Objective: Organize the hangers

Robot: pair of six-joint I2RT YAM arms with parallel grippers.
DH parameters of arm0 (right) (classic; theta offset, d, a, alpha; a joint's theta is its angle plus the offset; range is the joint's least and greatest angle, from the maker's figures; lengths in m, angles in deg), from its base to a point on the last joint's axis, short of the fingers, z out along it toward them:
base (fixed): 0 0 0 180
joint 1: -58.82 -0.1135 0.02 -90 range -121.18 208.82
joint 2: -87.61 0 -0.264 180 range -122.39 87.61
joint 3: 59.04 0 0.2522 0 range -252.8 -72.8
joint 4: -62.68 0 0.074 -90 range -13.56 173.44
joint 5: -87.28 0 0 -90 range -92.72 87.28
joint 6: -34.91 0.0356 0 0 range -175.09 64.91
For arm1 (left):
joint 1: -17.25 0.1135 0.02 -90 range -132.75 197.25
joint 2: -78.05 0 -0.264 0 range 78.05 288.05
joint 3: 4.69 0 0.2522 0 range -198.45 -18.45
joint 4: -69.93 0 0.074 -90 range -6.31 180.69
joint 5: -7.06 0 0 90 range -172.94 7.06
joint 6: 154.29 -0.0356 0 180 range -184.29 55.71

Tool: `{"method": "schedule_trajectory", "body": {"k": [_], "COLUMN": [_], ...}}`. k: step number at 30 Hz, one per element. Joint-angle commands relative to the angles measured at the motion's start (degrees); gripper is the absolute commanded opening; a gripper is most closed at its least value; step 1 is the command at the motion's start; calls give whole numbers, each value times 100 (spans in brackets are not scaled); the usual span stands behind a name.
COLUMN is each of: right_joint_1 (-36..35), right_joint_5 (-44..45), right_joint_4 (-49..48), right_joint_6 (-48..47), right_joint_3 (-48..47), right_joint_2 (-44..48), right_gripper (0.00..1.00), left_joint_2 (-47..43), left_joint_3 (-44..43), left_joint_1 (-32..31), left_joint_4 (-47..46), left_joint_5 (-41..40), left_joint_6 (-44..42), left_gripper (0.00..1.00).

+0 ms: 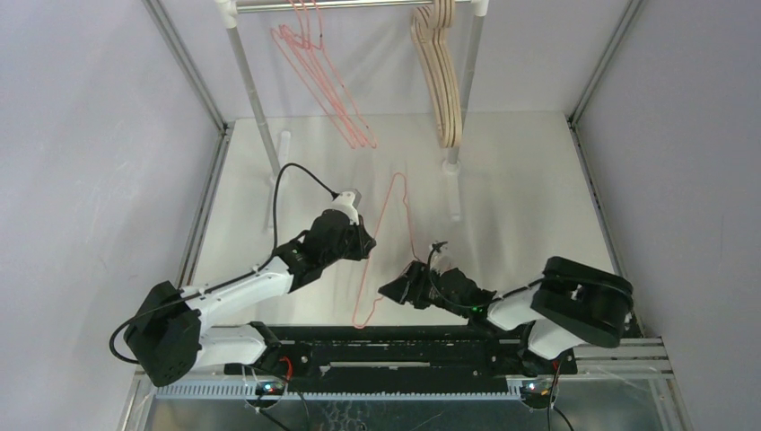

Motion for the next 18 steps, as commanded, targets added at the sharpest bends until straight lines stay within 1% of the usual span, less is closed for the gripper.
{"method": "schedule_trajectory", "body": {"k": [1,3,5,8,10,11,13,14,15,16,18], "right_joint_1": [-29,-13,19,60,103,118,165,170,187,194,180], "right_joint_5": [-347,-425,-534,-674,-801,-882,-1000,-1016,-1046,-1048,-958], "right_joint_4": [-1057,-1666,-2064,-2546,-2653,-2656,-2636,-2620,-2537,-2327,-1518], "right_joint_6": [261,306,362,402,394,371,328,319,303,311,274], "right_joint_3": [-255,-279,-345,-471,-591,-677,-786,-803,-810,-805,-805], "right_joint_2": [-621,-989,-1328,-1764,-1979,-2048,-2127,-2127,-2099,-2005,-1656], "right_gripper": [77,73,70,65,59,53,39,29,10,0,0], "left_joint_2": [-210,-198,-176,-162,-175,-190,-217,-235,-250,-265,-276], "left_joint_3": [-183,-205,-218,-223,-218,-212,-205,-202,-194,-185,-181], "left_joint_1": [-57,-82,-98,-115,-115,-114,-114,-114,-119,-115,-119], "left_joint_4": [-93,-89,-84,-76,-75,-75,-54,-35,-25,-16,30], "left_joint_5": [-105,-112,-113,-116,-105,-103,-109,-105,-109,-105,-99], "left_joint_6": [-128,-125,-116,-112,-99,-93,-78,-79,-68,-65,-83], "left_gripper": [0,0,0,0,0,0,0,0,0,0,0]}}
